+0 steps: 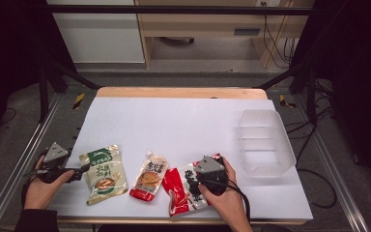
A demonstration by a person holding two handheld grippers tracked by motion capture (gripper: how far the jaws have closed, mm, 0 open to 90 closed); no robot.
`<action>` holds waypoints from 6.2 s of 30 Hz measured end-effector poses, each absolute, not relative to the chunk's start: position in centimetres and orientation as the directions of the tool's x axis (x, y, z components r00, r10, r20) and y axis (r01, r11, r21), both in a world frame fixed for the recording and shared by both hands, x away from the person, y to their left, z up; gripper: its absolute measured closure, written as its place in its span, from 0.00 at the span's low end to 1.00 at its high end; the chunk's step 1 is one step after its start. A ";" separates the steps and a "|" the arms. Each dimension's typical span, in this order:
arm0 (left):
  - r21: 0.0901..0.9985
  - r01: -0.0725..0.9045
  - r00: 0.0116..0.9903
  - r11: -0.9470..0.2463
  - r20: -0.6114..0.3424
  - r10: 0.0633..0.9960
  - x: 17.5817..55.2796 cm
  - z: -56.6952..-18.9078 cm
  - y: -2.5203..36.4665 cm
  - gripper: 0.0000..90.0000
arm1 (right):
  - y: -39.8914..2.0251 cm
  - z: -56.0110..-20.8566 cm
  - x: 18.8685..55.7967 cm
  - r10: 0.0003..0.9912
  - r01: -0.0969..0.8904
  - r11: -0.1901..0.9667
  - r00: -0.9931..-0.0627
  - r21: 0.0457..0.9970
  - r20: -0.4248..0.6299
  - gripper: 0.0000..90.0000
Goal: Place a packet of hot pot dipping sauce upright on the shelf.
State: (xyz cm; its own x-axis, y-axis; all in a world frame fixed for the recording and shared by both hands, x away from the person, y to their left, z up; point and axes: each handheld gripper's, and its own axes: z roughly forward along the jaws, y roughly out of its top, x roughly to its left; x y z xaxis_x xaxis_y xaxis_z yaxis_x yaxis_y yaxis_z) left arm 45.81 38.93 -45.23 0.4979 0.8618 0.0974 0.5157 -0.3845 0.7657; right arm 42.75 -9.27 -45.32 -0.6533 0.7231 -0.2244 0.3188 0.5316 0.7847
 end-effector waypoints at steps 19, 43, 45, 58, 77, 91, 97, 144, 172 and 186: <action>0.703 0.548 0.557 -0.453 0.097 0.825 48.0 -46.5 37.7 0.18 | -8.8 -45.7 42.9 0.710 0.338 0.552 -0.669 0.762 -0.218 0.12; 0.716 0.515 0.670 -0.471 0.006 0.743 45.2 -45.4 38.2 0.45 | -9.1 -45.7 43.2 0.716 0.355 0.551 -0.666 0.755 -0.210 0.12; 0.699 0.521 0.682 -0.490 0.005 0.732 45.3 -45.8 38.1 0.45 | -9.1 -45.7 43.2 0.716 0.354 0.551 -0.666 0.755 -0.210 0.12; 0.680 0.530 0.673 -0.507 0.026 0.739 46.6 -46.3 37.8 0.71 | -8.9 -46.0 43.3 0.713 0.362 0.555 -0.670 0.749 -0.205 0.12; 0.706 0.548 0.618 -0.448 0.020 0.786 46.4 -44.6 38.9 1.00 | -9.0 -45.9 43.2 0.716 0.361 0.555 -0.666 0.750 -0.210 0.11; 0.775 0.455 0.646 -0.438 0.051 0.762 43.6 -39.0 37.9 1.00 | -9.2 -45.8 43.2 0.721 0.363 0.544 -0.663 0.756 -0.201 0.11; 0.789 0.379 0.702 -0.484 0.095 0.705 42.2 -36.1 36.7 1.00 | -9.2 -45.7 43.2 0.720 0.359 0.542 -0.664 0.760 -0.200 0.11; 0.790 0.188 0.803 -0.584 0.218 0.554 45.5 -29.0 26.2 1.00 | -6.7 -34.4 46.3 0.439 0.204 0.786 -0.849 0.583 -0.294 0.17; 0.726 0.073 0.918 -0.684 0.220 0.331 46.6 -31.1 16.8 1.00 | -8.3 -31.7 48.6 0.379 0.099 0.823 -0.830 0.559 -0.410 0.27; 0.720 0.030 0.936 -0.694 0.224 0.273 46.2 -31.4 15.1 1.00 | -6.6 -31.8 48.5 0.270 0.031 0.862 -0.873 0.506 -0.407 0.53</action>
State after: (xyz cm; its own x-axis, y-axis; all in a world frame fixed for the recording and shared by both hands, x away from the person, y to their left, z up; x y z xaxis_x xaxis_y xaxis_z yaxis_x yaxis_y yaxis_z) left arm 46.15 15.08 -31.40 0.9356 0.2732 0.2237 0.0304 -0.6935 0.7198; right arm 48.54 -6.65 -31.83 -0.8728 0.2701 -0.4066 0.0313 0.8622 0.5056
